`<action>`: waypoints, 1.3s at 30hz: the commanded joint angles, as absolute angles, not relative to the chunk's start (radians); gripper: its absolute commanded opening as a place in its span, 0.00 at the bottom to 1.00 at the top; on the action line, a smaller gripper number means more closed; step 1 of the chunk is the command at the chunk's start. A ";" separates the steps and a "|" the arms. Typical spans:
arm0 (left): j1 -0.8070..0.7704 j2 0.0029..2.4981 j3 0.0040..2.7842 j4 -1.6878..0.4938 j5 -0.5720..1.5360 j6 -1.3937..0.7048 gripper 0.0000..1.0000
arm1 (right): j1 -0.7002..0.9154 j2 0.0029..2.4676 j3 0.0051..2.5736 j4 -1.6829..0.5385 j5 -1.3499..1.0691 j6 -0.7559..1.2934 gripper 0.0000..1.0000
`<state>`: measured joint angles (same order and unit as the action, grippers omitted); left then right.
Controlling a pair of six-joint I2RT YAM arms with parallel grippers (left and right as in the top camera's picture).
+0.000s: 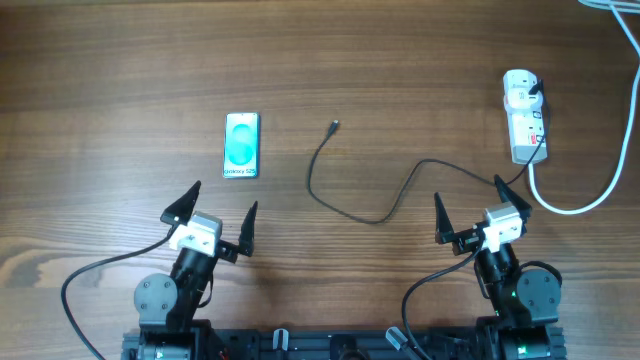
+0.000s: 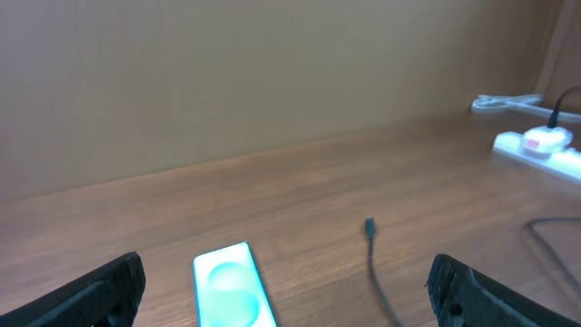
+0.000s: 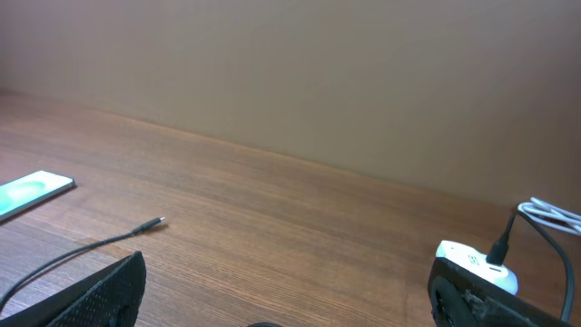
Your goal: Plug charger to phone and switch on socket
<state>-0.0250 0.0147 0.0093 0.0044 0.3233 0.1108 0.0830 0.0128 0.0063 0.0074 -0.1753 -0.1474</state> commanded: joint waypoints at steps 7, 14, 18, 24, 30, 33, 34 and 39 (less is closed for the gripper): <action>-0.019 0.324 0.300 -0.073 0.412 -0.035 1.00 | 0.086 0.010 0.005 0.012 -0.173 -0.143 1.00; -0.020 0.846 0.842 -0.383 0.471 -0.035 1.00 | 0.086 0.010 0.005 0.012 -0.173 -0.143 1.00; -0.020 1.166 1.232 -0.693 0.471 -0.015 1.00 | 0.086 0.010 0.005 0.012 -0.173 -0.143 1.00; -0.059 1.714 1.851 -1.262 0.307 0.075 1.00 | 0.086 0.010 0.005 0.013 -0.173 -0.143 1.00; -0.066 1.912 1.883 -1.317 0.325 0.066 1.00 | 0.086 0.010 0.005 0.013 -0.173 -0.142 1.00; -0.067 1.927 1.883 -1.307 0.323 0.066 1.00 | 0.086 0.010 0.005 0.012 -0.173 -0.143 1.00; -0.070 1.935 1.881 -1.306 0.310 0.059 1.00 | 0.086 0.010 0.005 0.012 -0.173 -0.143 1.00; -0.120 2.014 1.832 -1.256 0.093 -0.043 0.97 | 0.086 0.010 0.005 0.012 -0.173 -0.143 1.00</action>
<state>-0.0868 1.9652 1.8645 -1.2938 0.1993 -0.0010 0.0830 0.0158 0.0063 0.0074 -0.1749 -0.1474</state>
